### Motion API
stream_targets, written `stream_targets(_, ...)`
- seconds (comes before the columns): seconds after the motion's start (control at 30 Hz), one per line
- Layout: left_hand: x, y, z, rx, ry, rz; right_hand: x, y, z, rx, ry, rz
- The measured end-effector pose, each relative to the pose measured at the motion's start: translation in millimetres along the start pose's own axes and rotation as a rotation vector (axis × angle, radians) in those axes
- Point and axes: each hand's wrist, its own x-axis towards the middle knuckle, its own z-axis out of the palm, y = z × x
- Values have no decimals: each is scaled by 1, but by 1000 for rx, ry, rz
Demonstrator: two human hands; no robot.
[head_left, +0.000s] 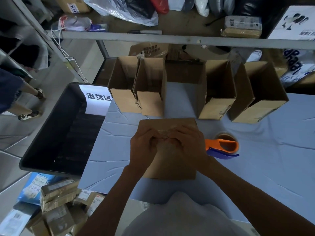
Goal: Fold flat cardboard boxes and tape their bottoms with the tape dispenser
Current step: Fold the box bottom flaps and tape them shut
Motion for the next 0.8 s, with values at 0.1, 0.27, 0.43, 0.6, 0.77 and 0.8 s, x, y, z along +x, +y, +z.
stream_targets(0.1,4,2,-4,11,-28,-21,1,7,1,-40,-70,-11)
stream_targets(0.27,13,-7,-20,115,-102,-1,-1,23,-16,76,-178,88)
stream_targets(0.43,6,-5,-16,119,-44,-39,-8,18,-20,24,-155,76)
stream_targets(0.6,7,-1,-14,122,-82,16,-5,20,-32,-17,-249,75)
stream_targets(0.77,7,-9,-3,206,-231,160,3,20,-14,-72,-260,-63)
stream_targets(0.8,7,-12,-3,218,-232,176,-1,25,-10,-76,-264,-83)
